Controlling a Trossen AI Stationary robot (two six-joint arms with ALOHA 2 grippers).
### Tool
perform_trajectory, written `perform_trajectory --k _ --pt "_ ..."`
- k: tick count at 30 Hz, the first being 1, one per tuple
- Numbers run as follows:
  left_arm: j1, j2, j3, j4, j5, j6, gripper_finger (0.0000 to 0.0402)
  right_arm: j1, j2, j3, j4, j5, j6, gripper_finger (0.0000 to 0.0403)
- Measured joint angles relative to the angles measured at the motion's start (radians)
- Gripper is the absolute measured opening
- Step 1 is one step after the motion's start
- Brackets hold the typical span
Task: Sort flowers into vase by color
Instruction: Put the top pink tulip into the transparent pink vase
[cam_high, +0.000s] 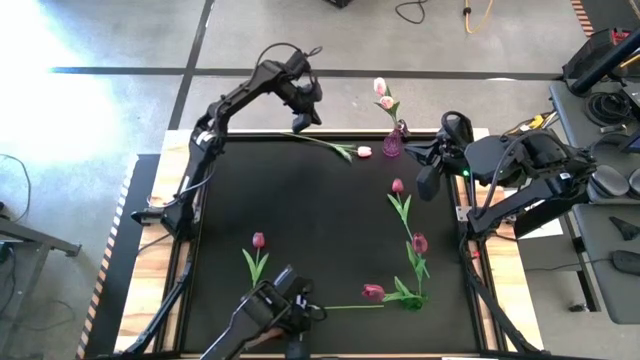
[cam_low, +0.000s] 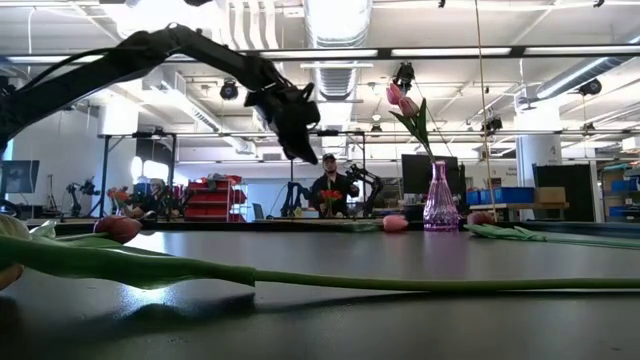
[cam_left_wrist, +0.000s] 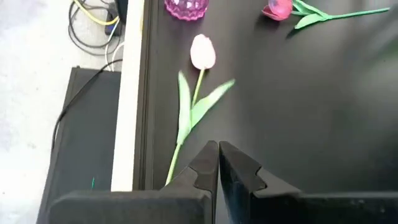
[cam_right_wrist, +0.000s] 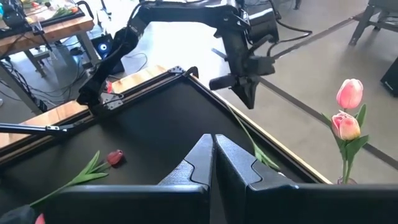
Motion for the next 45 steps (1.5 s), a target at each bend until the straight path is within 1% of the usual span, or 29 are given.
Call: perform_trajectory --k 5,8,11,15,19,22,25,28,31,36,41,45 --pt "-0.006 -0.009 -0.001 -0.027 -0.083 -0.009 0.0002 0.000 0.000 0.000 0.001 0.000 -0.021 0.0009" --pt "-0.024 0.004 -0.010 -0.020 -0.099 -0.023 0.0013 0.000 0.000 0.000 0.001 0.000 -0.032 0.0009" --pt "-0.064 0.022 -0.013 -0.001 -0.121 -0.004 0.0037 -0.004 0.000 0.000 0.000 0.000 -0.035 0.0009" --pt "-0.104 0.055 -0.013 0.038 -0.215 0.050 0.0077 -0.007 0.000 0.000 0.001 0.000 -0.035 0.0009" --pt "-0.110 0.102 -0.013 0.072 -0.276 0.085 0.0112 -0.006 0.000 0.000 0.001 -0.001 -0.034 0.0009" --pt "-0.107 0.136 -0.013 0.093 -0.295 0.085 0.0125 -0.007 0.000 0.000 0.001 -0.001 -0.031 0.0009" --pt "-0.106 0.154 -0.013 0.091 -0.284 0.096 0.0125 -0.006 0.000 0.000 0.001 -0.001 -0.031 0.0009" --pt "-0.110 0.170 -0.013 0.102 -0.269 0.102 0.0117 -0.006 -0.001 0.000 0.001 -0.001 -0.032 0.0009" --pt "-0.115 0.191 -0.013 0.128 -0.293 0.112 0.0103 -0.007 -0.002 0.000 0.002 -0.001 -0.032 0.0009" --pt "-0.115 0.215 -0.013 0.133 -0.301 0.111 0.0082 -0.007 -0.003 0.000 0.002 -0.001 -0.031 0.0009" --pt "-0.116 0.233 -0.012 0.151 -0.369 0.085 0.0077 -0.006 -0.005 0.000 0.003 -0.001 -0.031 0.0009" --pt "-0.116 0.231 -0.012 0.153 -0.380 0.084 0.0067 -0.006 -0.008 0.000 0.003 -0.001 -0.031 0.0009"
